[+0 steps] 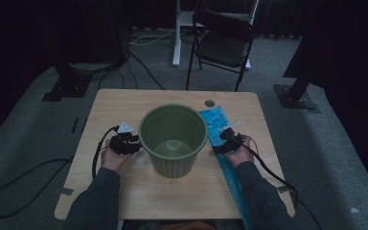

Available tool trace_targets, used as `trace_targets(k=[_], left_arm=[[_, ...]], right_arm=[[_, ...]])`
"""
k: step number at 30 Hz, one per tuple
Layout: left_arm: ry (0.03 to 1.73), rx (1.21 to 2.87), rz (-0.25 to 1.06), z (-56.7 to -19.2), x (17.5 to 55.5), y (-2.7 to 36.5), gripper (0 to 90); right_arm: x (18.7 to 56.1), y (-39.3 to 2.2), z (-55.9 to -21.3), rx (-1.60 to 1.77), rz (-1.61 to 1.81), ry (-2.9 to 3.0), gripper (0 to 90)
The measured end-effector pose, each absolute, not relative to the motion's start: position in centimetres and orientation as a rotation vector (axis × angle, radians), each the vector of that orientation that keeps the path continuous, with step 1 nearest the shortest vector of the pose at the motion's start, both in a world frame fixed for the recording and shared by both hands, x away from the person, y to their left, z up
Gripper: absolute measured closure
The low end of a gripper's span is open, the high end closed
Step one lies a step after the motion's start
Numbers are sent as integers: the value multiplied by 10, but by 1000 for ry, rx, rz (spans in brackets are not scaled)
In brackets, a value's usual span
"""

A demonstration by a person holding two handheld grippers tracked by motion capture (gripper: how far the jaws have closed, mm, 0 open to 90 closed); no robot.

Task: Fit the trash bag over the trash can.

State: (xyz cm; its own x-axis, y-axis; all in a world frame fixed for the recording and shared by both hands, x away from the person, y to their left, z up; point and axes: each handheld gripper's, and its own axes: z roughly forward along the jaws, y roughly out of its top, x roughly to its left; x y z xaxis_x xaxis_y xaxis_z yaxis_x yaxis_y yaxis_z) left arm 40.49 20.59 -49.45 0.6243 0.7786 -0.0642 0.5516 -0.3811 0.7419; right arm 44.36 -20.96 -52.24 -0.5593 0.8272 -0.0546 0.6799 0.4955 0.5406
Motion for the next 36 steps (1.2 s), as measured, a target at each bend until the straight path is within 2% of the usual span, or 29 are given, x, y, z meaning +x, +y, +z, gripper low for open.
trace_targets(k=[11,16,23,27,36], left_arm=[[1037,2089,383,-494,405,207,561],[1038,2088,383,-494,405,206,560],[1039,2088,382,-494,405,206,560],[1038,2089,381,-494,405,206,559],[1036,2089,377,-495,405,205,558]], right_arm=[[450,-217,-528,1376,674,2448,136],[452,-222,-526,1408,641,2452,181],[451,-228,-523,1408,653,2441,345],[451,-232,-520,1397,661,2443,532],[450,-239,-520,1408,665,2418,837]])
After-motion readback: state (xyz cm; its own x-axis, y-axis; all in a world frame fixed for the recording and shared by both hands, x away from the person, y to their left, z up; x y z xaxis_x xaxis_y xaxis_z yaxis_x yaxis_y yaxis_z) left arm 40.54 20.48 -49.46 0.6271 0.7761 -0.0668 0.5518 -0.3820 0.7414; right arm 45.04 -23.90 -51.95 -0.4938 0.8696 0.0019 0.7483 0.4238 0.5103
